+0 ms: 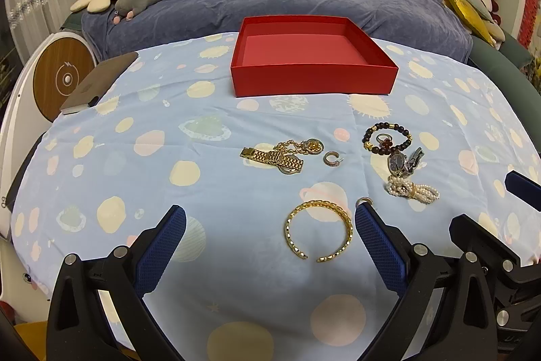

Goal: Organize jewelry

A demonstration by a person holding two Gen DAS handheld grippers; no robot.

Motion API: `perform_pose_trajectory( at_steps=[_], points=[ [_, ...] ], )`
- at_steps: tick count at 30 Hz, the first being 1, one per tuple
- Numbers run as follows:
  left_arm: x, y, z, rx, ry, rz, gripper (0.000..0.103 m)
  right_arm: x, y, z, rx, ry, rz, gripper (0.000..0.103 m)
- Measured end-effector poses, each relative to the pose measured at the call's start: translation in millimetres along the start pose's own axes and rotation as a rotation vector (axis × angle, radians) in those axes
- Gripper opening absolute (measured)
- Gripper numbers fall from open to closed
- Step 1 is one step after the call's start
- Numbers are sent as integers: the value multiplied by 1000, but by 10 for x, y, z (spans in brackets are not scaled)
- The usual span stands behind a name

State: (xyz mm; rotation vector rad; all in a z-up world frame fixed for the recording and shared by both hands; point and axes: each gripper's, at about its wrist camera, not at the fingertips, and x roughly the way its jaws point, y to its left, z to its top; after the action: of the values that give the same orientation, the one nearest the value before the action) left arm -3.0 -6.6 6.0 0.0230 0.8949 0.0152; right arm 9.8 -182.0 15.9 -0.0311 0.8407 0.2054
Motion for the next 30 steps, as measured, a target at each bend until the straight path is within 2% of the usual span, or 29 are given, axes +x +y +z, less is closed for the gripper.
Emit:
perform_pose_trajectory(
  at_steps=[30],
  points=[
    [33,27,32,-2,-1,4,98,-4,5,-3,0,1,0,98]
  ],
)
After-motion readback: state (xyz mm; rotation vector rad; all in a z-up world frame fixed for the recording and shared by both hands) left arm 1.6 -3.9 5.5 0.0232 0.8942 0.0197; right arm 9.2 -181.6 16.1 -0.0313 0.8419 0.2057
